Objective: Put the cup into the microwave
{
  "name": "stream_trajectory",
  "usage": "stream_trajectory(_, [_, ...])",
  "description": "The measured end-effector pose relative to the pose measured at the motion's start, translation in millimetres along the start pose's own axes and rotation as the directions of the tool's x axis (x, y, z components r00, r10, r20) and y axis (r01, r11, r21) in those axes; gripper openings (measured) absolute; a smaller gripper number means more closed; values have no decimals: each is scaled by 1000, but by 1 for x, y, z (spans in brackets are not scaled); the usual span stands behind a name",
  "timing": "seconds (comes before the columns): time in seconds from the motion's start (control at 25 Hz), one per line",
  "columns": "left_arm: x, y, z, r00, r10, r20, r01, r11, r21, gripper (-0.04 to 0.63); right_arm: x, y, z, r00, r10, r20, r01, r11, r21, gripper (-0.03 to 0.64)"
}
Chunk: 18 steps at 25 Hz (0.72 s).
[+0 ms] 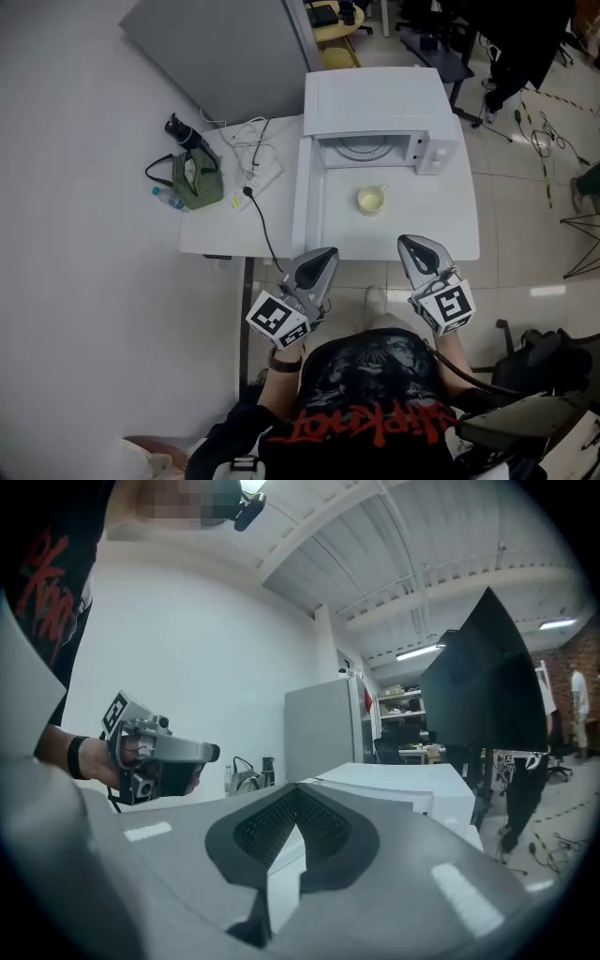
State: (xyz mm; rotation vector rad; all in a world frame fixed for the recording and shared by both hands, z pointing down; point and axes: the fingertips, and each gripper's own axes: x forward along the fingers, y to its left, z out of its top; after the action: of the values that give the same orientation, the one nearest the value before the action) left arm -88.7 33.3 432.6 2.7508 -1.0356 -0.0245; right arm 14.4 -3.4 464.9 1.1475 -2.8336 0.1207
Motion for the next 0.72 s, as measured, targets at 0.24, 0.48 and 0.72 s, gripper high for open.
stream_trajectory(0.24, [27,51,11,997,-73,-13,73,997,-1,-3,56,-22,-21,999,-7,-45,6,1000,-20,71])
stream_trajectory(0.48, [34,79,22,993,-112,-25,112,993,26,-3,96,-50,-136,978,37,-206,-28,999,47,268])
stream_trajectory(0.72, [23,97,23,997,-73,-17,74,997,22,-3,143,-74,-266,924,-46,-379,62,998,31,409])
